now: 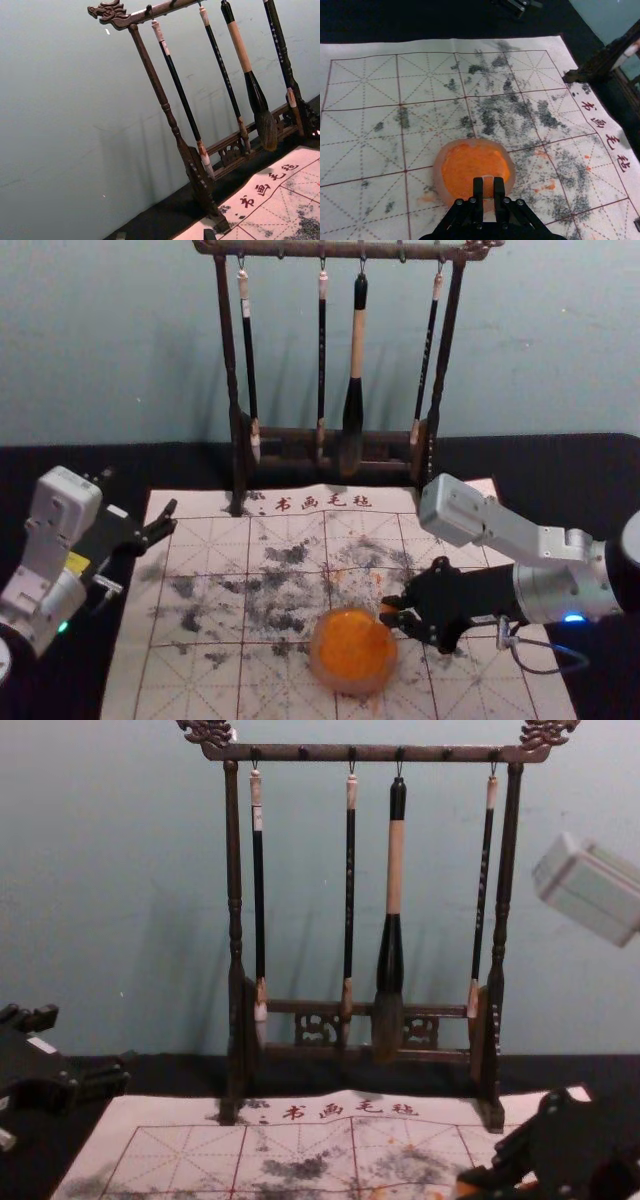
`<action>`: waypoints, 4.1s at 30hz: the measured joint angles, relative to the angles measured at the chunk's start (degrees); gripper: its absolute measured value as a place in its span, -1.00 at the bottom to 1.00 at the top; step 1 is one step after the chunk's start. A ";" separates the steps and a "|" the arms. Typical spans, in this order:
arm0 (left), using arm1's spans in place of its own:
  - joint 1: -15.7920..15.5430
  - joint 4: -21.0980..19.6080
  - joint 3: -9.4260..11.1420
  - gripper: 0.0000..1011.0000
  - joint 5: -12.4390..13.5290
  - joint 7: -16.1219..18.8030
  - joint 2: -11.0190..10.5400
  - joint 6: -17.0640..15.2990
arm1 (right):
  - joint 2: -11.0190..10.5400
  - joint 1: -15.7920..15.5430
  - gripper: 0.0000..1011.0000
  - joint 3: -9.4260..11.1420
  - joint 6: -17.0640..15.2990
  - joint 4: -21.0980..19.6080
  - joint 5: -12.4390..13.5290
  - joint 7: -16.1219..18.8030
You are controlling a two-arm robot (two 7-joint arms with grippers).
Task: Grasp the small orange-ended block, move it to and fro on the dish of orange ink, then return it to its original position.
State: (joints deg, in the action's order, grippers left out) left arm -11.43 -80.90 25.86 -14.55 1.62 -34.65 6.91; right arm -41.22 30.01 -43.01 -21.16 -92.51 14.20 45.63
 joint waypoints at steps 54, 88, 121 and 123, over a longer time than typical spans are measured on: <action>0.00 0.00 0.00 0.98 0.00 0.00 0.00 0.00 | 4.04 3.78 -0.84 -3.70 -0.12 3.57 -1.48 1.36; 0.00 0.00 0.00 0.98 0.00 0.00 0.00 0.00 | -0.83 0.53 -0.84 -1.65 0.41 -1.17 0.56 1.87; 0.00 0.00 0.00 0.98 0.00 0.00 0.00 0.00 | -5.31 -4.12 -0.84 7.55 -2.45 -3.09 6.88 -5.94; 0.00 0.00 0.00 0.98 0.00 0.00 0.00 0.00 | -5.80 -4.67 -0.84 8.29 -2.45 -3.38 7.33 -6.41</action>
State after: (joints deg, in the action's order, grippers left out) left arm -11.43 -80.90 25.86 -14.55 1.62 -34.65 6.91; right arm -47.02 25.33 -34.73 -23.60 -95.89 21.53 39.22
